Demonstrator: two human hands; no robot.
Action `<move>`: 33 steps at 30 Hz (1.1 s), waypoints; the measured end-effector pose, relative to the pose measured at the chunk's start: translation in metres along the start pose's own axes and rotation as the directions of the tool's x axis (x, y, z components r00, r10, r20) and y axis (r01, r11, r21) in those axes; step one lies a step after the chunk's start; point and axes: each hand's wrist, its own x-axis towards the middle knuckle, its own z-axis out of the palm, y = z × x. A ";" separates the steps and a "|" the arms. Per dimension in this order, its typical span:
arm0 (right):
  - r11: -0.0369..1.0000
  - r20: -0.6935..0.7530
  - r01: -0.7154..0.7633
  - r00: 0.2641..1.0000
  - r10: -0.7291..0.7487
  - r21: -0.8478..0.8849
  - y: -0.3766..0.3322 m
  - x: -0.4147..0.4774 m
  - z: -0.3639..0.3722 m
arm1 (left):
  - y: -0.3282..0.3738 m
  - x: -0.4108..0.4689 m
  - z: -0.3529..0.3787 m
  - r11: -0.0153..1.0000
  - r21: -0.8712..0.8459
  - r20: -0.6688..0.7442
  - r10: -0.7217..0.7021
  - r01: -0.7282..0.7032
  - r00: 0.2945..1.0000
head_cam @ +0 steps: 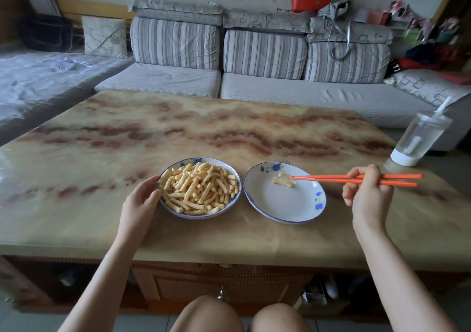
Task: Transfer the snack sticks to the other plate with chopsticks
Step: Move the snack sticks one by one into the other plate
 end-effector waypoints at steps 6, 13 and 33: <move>0.998 -0.012 0.020 1.000 -0.021 -0.055 0.009 0.002 -0.001 | 0.002 -0.001 -0.001 1.000 0.012 -0.011 -0.009 0.009 1.000; 0.999 0.028 0.037 0.999 -0.036 -0.015 0.003 -0.006 0.000 | 0.004 -0.002 -0.001 1.000 0.016 -0.008 -0.005 0.005 1.000; 0.996 0.438 -0.053 0.899 0.018 0.066 -0.011 -0.057 0.064 | 0.006 -0.003 0.000 1.000 0.021 -0.010 -0.009 0.009 1.000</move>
